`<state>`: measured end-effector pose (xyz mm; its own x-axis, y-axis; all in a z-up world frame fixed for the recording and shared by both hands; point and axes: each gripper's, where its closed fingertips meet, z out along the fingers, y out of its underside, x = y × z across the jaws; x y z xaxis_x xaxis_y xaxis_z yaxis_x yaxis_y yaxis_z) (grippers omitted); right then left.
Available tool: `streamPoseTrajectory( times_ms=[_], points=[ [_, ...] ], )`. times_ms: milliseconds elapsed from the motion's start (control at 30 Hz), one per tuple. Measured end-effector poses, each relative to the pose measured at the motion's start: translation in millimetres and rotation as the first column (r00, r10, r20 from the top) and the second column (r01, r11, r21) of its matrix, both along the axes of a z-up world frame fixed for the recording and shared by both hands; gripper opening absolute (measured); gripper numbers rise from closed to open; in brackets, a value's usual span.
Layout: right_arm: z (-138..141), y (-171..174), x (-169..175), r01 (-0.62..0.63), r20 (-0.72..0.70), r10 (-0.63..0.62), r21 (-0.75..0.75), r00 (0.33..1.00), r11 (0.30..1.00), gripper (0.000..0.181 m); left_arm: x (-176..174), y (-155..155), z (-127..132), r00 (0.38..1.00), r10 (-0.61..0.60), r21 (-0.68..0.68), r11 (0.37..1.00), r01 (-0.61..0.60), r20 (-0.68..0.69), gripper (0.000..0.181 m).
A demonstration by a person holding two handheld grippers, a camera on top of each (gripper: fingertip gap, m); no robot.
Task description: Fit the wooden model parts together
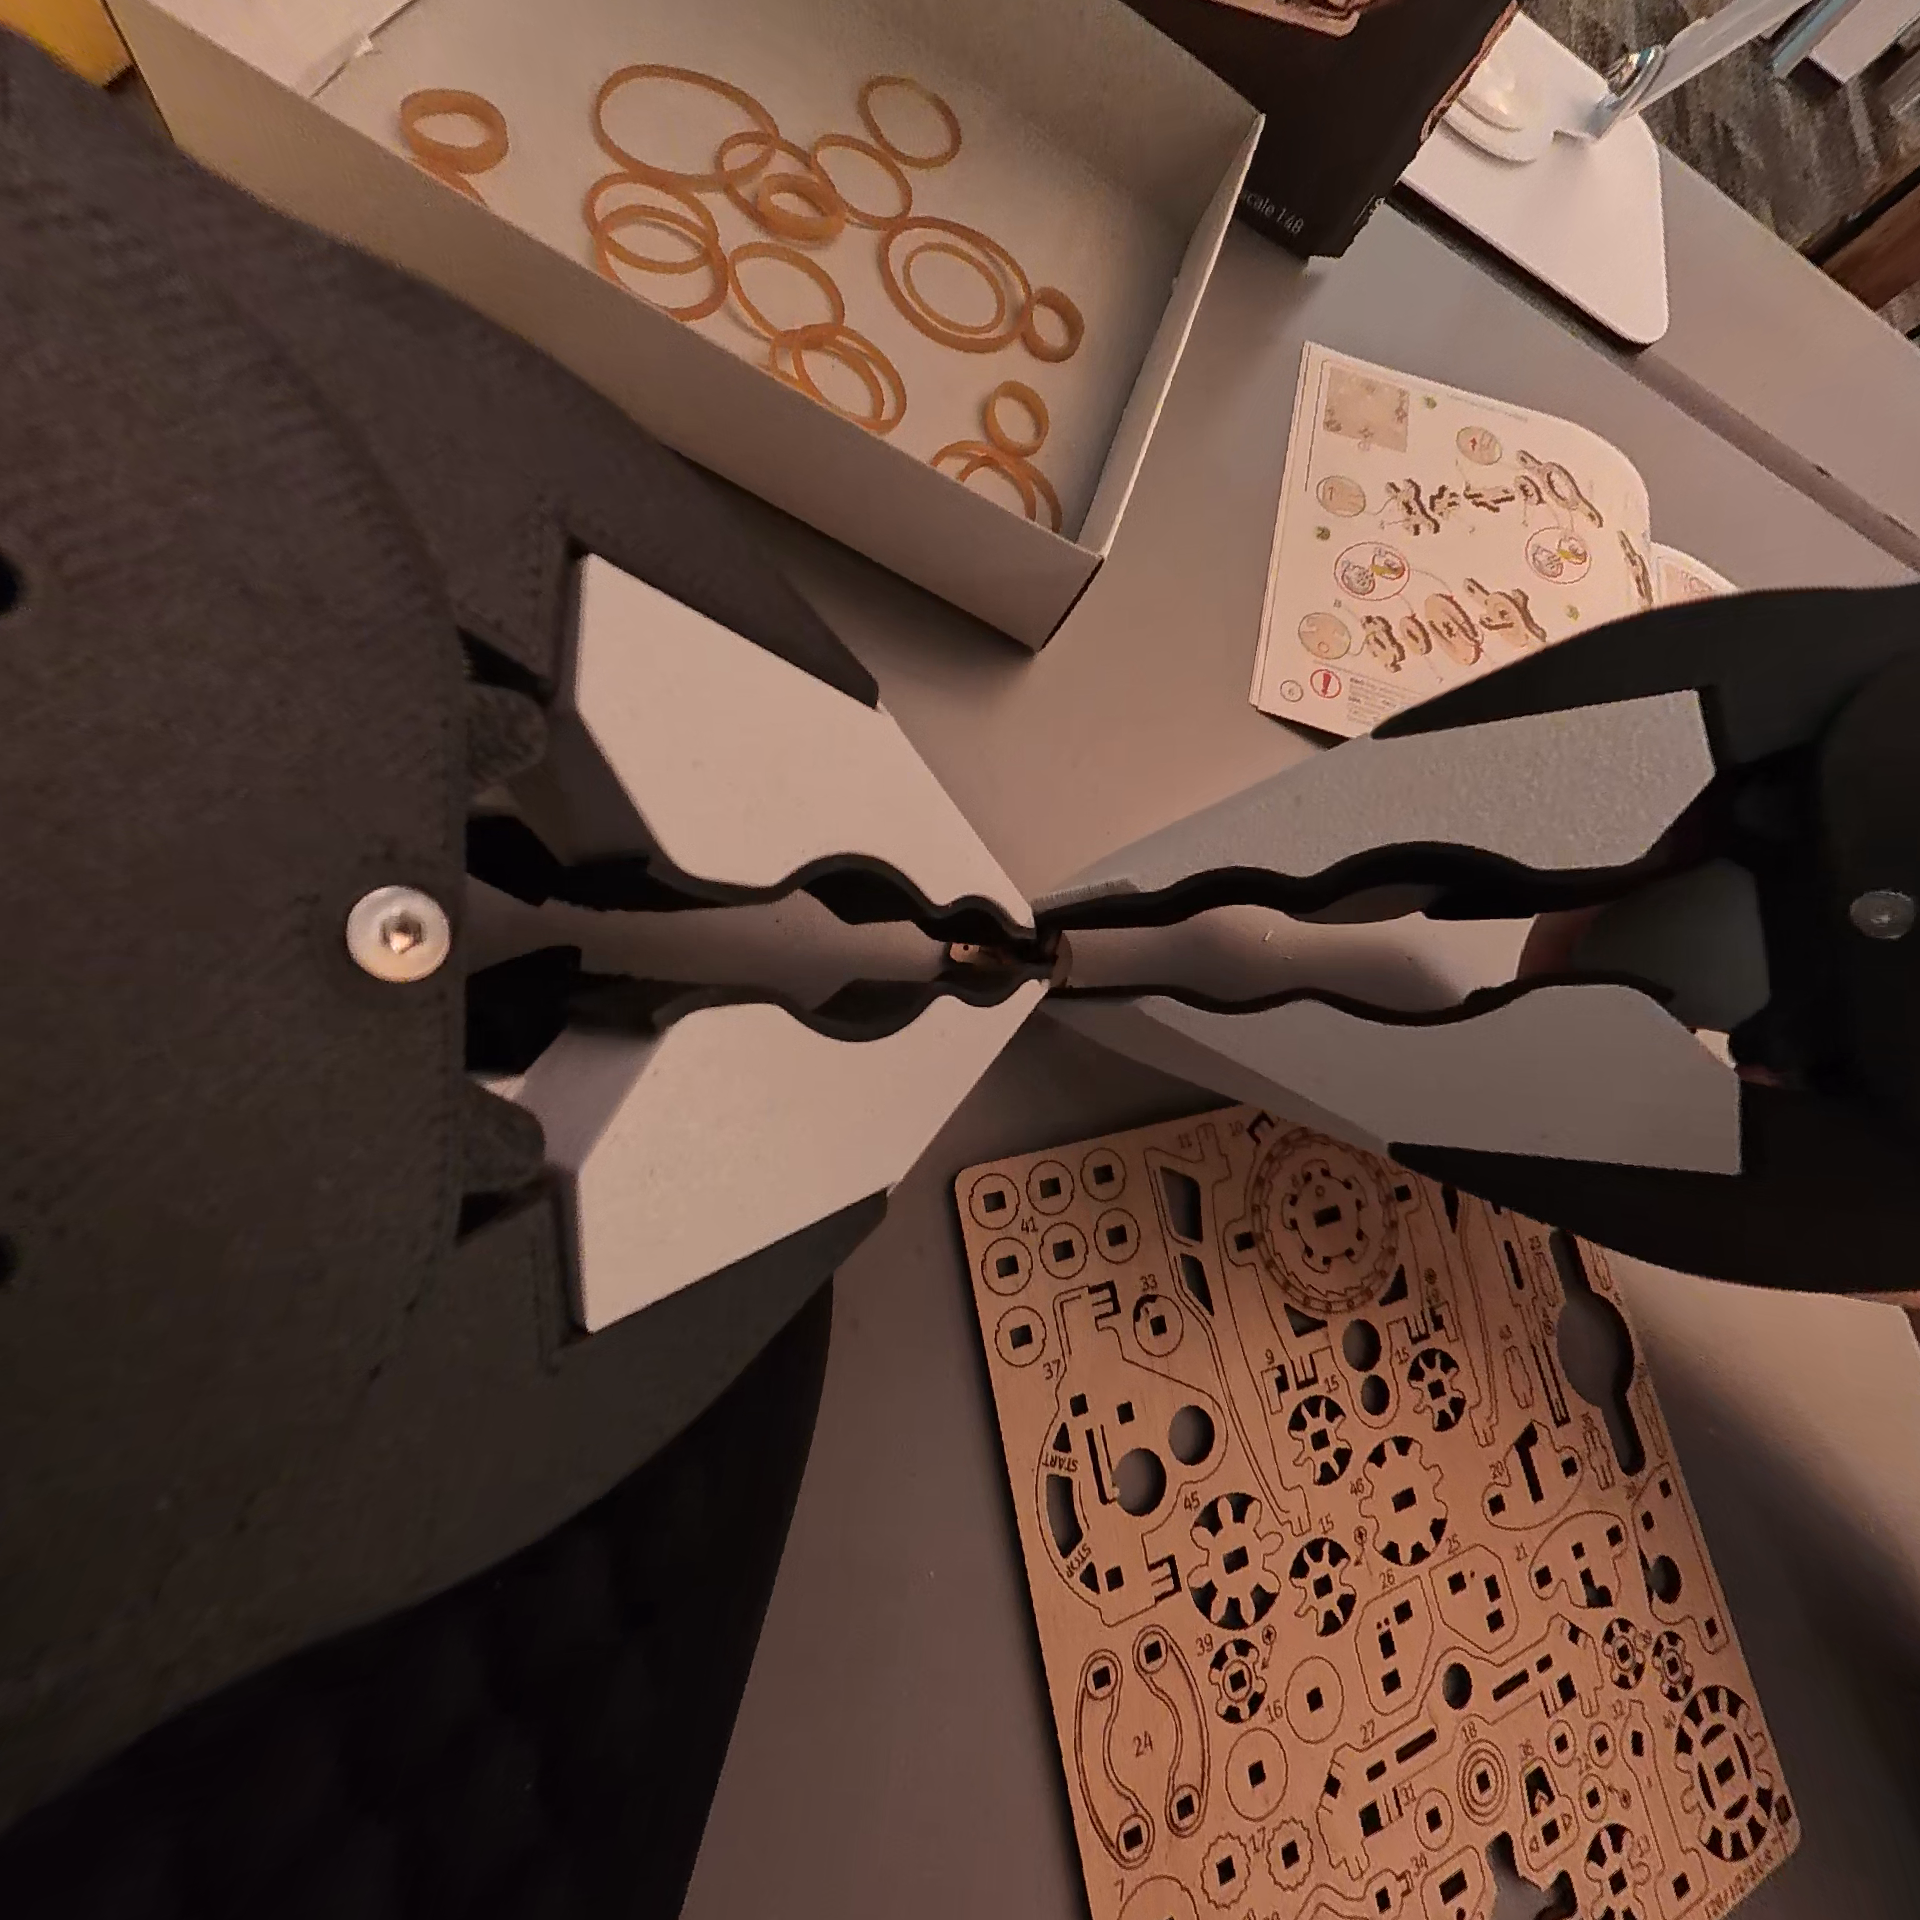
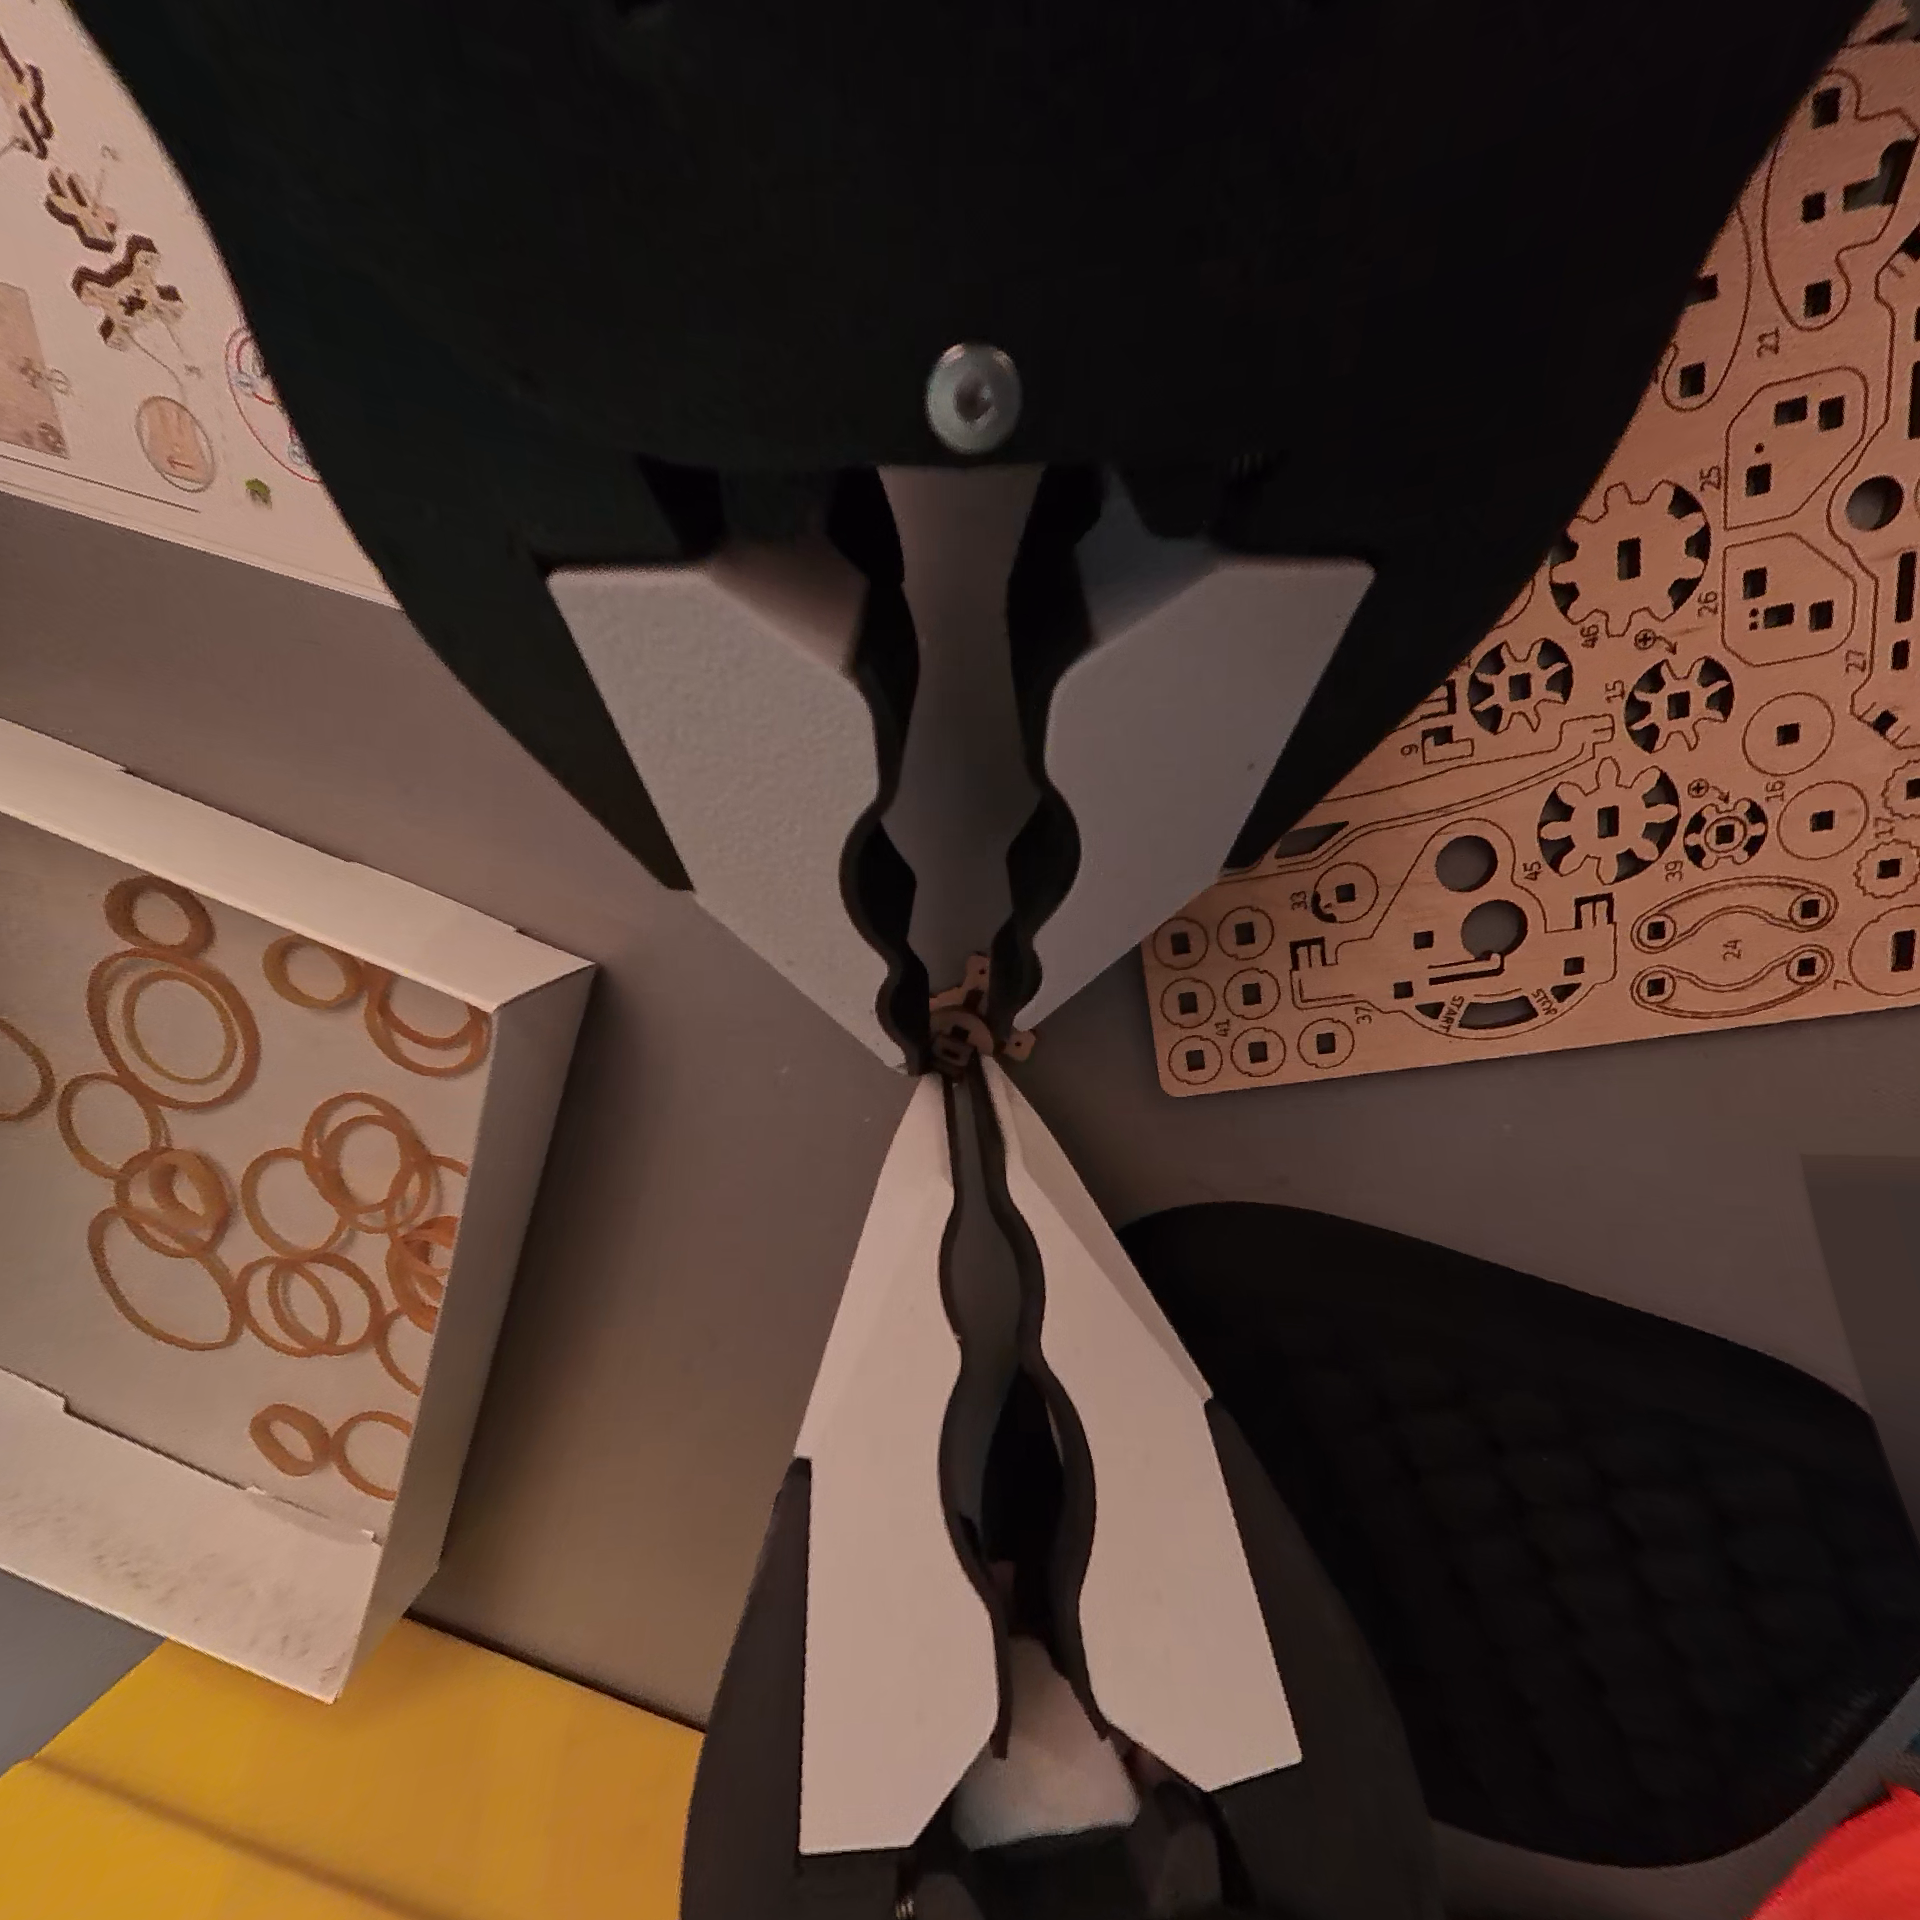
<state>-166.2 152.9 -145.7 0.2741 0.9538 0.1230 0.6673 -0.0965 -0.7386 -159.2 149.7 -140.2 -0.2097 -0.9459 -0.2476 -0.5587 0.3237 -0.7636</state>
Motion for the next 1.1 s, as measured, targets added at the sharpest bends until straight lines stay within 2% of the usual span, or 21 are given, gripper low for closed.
streamPoseTrajectory(
  times_ms=[133, 200, 333, 433, 600, 767, 1100],
  points=[
    [0.6, -0.2, 0.1, -0.018, 0.006, 0.018, 0.007, 1.0, 1.0, 0.013, -0.1, -0.6, 0.2, 1.0, -0.007, 0.007, 1.0, 0.007, -0.001, 0.001],
    [3.5, -0.1, 0.0, -0.017, -0.018, 0.016, -0.035, 1.0, 0.999, 0.013, 0.3, -1.4, 0.4, 1.0, -0.015, 0.031, 0.999, 0.015, 0.004, 0.0],
    [14.2, 3.5, 5.2, 0.036, -0.114, -0.048, -0.104, 0.992, 0.994, 0.01, 0.1, -1.6, 0.3, 1.0, -0.017, 0.079, 0.997, 0.016, 0.015, 0.0],
    [21.2, 7.8, 6.4, 0.072, -0.168, -0.088, -0.096, 0.982, 0.993, 0.001, 0.3, -0.2, 0.7, 1.0, -0.007, 0.073, 0.997, 0.006, 0.017, 0.0],
    [6.8, 5.3, 4.1, 0.051, -0.116, -0.063, -0.101, 0.991, 0.994, 0.0, 0.9, 1.0, 0.9, 1.0, 0.002, 0.063, 0.998, -0.003, 0.023, 0.002],
    [6.3, 5.7, 2.9, 0.058, -0.154, -0.082, -0.151, 0.985, 0.987, 0.0, 1.3, 0.8, 0.8, 1.0, 0.002, 0.05, 0.999, -0.003, 0.026, 0.002],
    [4.1, 4.8, 3.9, 0.063, -0.112, -0.08, -0.15, 0.99, 0.987, 0.002, 1.6, 0.9, 0.4, 1.0, 0.011, 0.019, 1.0, -0.011, 0.026, 0.002]
  ],
)
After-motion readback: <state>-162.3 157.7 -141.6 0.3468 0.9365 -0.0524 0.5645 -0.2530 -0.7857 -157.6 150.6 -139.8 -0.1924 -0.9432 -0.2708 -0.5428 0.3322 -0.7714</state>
